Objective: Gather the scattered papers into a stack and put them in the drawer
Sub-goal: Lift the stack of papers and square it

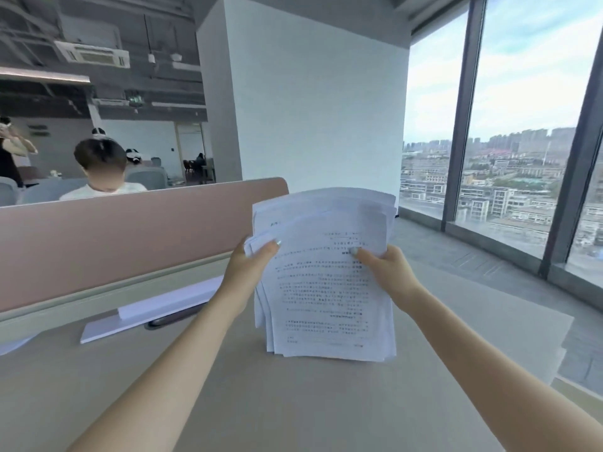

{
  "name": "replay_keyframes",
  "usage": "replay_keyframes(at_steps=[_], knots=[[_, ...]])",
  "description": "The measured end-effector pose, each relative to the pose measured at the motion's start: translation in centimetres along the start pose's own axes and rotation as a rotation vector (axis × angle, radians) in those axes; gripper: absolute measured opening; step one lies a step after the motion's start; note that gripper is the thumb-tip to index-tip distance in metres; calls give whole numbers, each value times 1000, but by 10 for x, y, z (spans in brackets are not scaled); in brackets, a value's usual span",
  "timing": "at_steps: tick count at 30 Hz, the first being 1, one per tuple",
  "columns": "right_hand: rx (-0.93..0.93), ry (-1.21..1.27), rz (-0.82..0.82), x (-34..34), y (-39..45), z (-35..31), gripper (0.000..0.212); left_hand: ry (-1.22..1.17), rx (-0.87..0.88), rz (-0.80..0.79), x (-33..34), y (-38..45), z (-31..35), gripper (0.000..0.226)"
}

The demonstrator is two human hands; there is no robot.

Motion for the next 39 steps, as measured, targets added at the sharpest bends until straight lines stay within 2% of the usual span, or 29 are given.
replay_keyframes(at_steps=[2,5,7,9,10,13,15,18,21,25,27,29,33,36,39], knots=[[-60,74,18,-1,2,-11,10,-30,73,-1,-4,6,5,33],[-87,190,6,-5,5,-22,19,-10,159,0,-8,8,6,42],[-29,221,-58,-11,4,-14,29,-12,123,-12,-5,0,-8,55],[89,148,-102,-18,-6,10,38,-21,18,-45,2,-11,-34,80],[142,89,-113,-19,-13,23,38,-29,-20,-80,6,-17,-47,81],[170,90,-57,-19,-27,45,29,-41,-32,-142,23,-30,-59,51],[92,127,13,-20,-24,33,16,-67,-16,-149,32,-26,-48,44],[-35,154,57,-31,-12,-4,5,-124,18,-142,45,-7,-22,65],[-72,214,59,-54,-5,-26,14,-157,60,-141,64,8,-12,77],[78,158,104,-83,-18,1,18,-138,-6,-88,96,1,-35,47],[131,118,135,-89,-28,19,22,-95,-24,-117,112,-6,-49,46],[86,100,200,-91,-31,22,18,-89,6,-156,122,-8,-48,48],[-48,123,256,-99,-24,-14,2,-92,147,-176,128,0,-10,34],[-77,136,228,-111,-22,-35,14,-140,197,-178,128,3,9,26],[34,81,210,-120,-35,-19,21,-163,147,-210,135,-4,-13,19]])
Point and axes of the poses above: each hand's wrist, its own y-axis towards the middle knuckle, its own x-axis out of the palm, z = x × y, the point moved 1 cm from there along y, towards the middle knuckle, and after that the axes turned 12 degrees about y, right-handed, at the moved point
